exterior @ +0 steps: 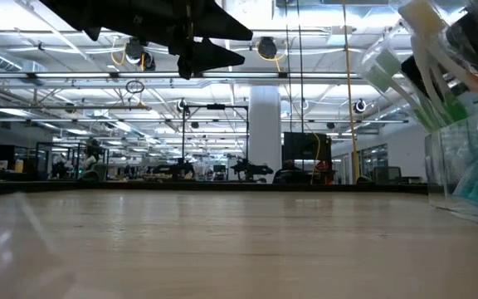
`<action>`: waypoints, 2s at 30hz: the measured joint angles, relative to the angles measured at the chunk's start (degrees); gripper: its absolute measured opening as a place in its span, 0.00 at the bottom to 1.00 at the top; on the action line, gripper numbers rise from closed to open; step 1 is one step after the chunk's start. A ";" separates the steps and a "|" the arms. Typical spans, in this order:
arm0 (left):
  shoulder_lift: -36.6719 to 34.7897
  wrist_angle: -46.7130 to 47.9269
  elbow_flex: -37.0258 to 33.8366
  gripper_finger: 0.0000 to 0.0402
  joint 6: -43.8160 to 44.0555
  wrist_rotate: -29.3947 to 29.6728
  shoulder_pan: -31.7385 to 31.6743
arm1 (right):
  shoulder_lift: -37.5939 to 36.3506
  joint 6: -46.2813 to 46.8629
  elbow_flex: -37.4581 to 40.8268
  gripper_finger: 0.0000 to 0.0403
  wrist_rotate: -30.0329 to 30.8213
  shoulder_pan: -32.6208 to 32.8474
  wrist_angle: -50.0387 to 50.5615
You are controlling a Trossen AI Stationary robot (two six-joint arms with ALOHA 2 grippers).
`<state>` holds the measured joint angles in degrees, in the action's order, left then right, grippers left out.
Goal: Pick & Place toothbrushing station
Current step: Put the orange toothbrush into the bottom section of the transparent organizer, then return to Home Position
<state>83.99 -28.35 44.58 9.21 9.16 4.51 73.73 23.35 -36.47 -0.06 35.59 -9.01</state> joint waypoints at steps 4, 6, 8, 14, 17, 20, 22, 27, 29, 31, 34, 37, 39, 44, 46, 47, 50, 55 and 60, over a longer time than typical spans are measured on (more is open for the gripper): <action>0.00 0.25 0.00 0.70 0.18 -0.01 0.01 | -1.28 -0.02 0.00 0.26 0.10 0.02 -0.64; 0.02 0.40 0.00 0.70 0.36 -0.01 0.00 | -1.93 -0.04 0.00 0.31 0.10 0.02 -0.73; 0.02 0.35 0.00 0.70 0.35 -0.01 0.00 | -2.80 -0.02 0.00 0.36 0.07 0.02 -0.98; 0.02 0.34 0.00 0.70 0.35 -0.01 0.02 | -7.64 1.35 0.00 0.47 -0.05 0.02 -3.19; 0.02 -0.68 0.00 0.70 1.25 -0.07 0.11 | -12.71 1.41 0.00 0.49 -0.43 0.02 -2.92; 0.02 -1.92 0.00 0.70 -1.14 0.16 -0.07 | -19.46 -0.33 0.00 0.48 -5.28 0.00 -2.45; 0.02 -1.96 0.00 0.70 -7.01 1.07 -0.49 | -24.48 -3.27 -0.02 0.48 -10.47 0.00 -1.63; 0.02 2.13 0.02 0.70 -15.56 3.09 -1.83 | -34.16 -12.79 -0.02 0.47 -17.40 0.14 -1.32; -0.85 5.95 0.02 0.70 -8.94 2.98 -1.99 | -37.03 -16.84 -0.02 0.47 -18.07 0.09 -0.68; -3.05 11.70 0.02 0.70 -6.49 2.97 -1.99 | -39.68 -16.46 -0.02 0.48 -18.07 0.09 -0.12; -6.88 18.32 0.00 0.70 -7.30 2.92 -1.99 | -43.84 -14.23 -0.02 0.47 -18.07 0.04 2.40; -11.98 19.93 0.00 0.70 -9.35 0.96 -1.99 | -47.63 -16.99 -0.02 0.47 -17.99 0.02 5.18; -16.41 21.08 -0.57 0.70 -11.85 -2.21 -1.99 | -49.63 -20.06 -0.07 0.47 -16.67 0.02 7.80; -30.43 22.55 -8.40 0.70 -13.78 -4.81 -3.42 | -54.14 -21.09 -0.11 0.48 0.98 0.01 18.17; -37.68 20.44 -14.21 0.70 -13.59 -5.10 -4.40 | -55.83 -21.30 -0.11 0.48 8.79 0.00 22.00; -41.56 19.42 -17.32 0.70 -12.96 -5.67 -4.99 | -56.55 -21.65 -0.08 0.47 11.78 0.00 23.01; -53.32 15.08 -26.96 0.70 -9.82 -7.61 -6.72 | -58.73 -24.15 1.22 0.47 14.85 0.00 21.86; -68.42 9.54 -38.69 0.70 -4.72 -11.24 -7.10 | -63.05 -28.47 6.98 0.47 10.67 0.00 17.18; -76.07 13.03 -43.81 0.70 -1.37 -9.70 -7.02 | -70.63 -28.59 12.36 0.47 14.49 0.00 16.63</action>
<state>7.92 -15.31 0.77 7.85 -0.55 -2.50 3.10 -5.23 -24.11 14.42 35.59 7.62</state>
